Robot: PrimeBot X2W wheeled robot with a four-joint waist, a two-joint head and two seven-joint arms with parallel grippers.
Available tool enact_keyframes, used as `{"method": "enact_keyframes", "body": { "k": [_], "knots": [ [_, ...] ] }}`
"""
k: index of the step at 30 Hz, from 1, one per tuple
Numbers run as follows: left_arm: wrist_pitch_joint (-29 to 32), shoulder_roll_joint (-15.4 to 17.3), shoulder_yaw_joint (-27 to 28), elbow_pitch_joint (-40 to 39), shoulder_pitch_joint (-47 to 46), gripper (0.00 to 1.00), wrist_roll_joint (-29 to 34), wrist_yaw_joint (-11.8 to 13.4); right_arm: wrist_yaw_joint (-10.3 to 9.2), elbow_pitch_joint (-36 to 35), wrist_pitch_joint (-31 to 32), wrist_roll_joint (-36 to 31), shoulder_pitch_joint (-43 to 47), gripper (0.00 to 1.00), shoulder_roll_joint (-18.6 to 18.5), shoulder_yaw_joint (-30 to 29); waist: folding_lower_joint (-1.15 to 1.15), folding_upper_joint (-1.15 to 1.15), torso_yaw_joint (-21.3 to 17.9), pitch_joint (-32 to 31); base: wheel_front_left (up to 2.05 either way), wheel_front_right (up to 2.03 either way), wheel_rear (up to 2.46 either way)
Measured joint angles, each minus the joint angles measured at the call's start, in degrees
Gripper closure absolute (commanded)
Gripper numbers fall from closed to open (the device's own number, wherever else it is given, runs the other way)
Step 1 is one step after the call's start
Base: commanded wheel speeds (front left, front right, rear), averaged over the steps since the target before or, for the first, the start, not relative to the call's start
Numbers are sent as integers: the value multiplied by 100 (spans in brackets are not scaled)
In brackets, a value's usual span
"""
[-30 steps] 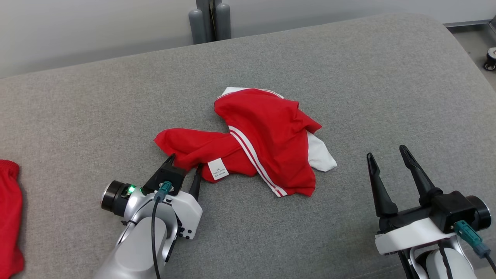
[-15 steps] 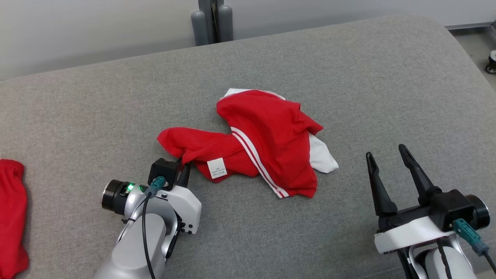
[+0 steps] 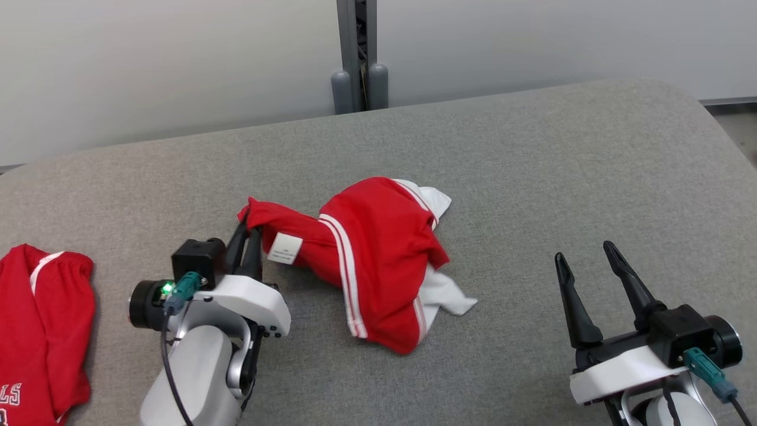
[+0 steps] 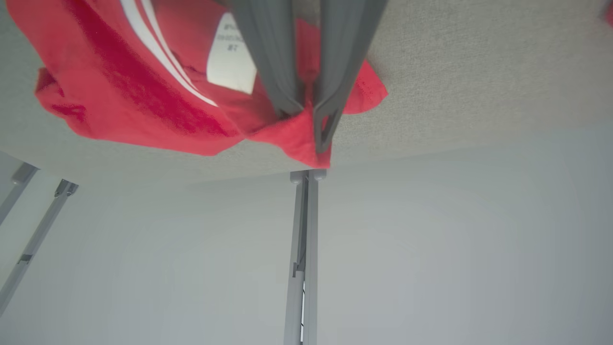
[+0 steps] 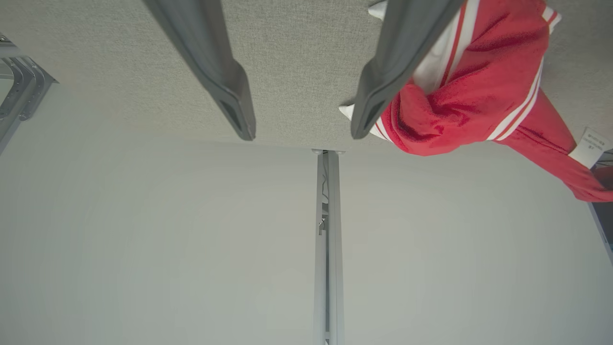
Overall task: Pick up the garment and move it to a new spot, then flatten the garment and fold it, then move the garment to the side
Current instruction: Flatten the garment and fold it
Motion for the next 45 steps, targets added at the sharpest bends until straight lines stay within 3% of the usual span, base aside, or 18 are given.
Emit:
{"method": "enact_keyframes", "body": {
  "k": [4, 11, 17, 21, 26, 36, 38, 39, 40, 45],
  "knots": [
    [0, 3, 379, -495, 89, 100, -81, 37, 0, 7, 0, 0, 18, 0, 2, 10, 0, 0, 58, -130, 0, 0, 0],
    [0, 10, 1394, -2058, 181, 100, -242, 132, 0, 26, 0, 18, 90, 0, 1, 27, 0, 0, 54, -301, 0, 0, 0],
    [-1, 9, 1700, -2865, -325, 100, -461, 296, 0, 21, 0, 16, 85, 0, 1, 24, 0, 0, -15, -313, 0, 0, 0],
    [-2, 15, 1392, -3199, -853, 100, -625, 392, 0, 30, 0, 16, 50, 0, 2, 108, 0, 0, -95, -282, 0, 0, 0],
    [-12, 10, 583, -3150, -1239, 100, -816, 520, 0, 57, 0, 16, -45, 0, 2, 202, 0, 0, -274, -207, 0, 0, 0],
    [-11, 4, -839, -2313, -1526, 100, -1365, 570, 0, 85, 0, 138, -296, 0, -1, 424, 0, 0, -840, 119, 0, 0, 0],
    [-15, 9, -1141, -2038, -1647, 100, -1530, 481, 0, 90, 0, 180, -343, 0, 2, 467, 0, 0, -963, 229, 0, 0, 0],
    [-15, 5, -1337, -1829, -1694, 67, -1526, 468, 0, 87, 0, 200, -371, 0, -1, 467, 0, 0, -1022, 284, 0, 0, 0],
    [-13, 4, -1552, -1583, -1736, 0, -1436, 430, 0, 89, 0, 224, -388, 0, -2, 469, 0, 0, -1081, 337, 0, 0, 0],
    [-11, 0, -2131, -1005, -2044, 0, -1403, 372, 0, 68, 0, 333, -443, 0, -1, 479, 0, 0, -1325, 596, 0, 0, 0]
  ]
}}
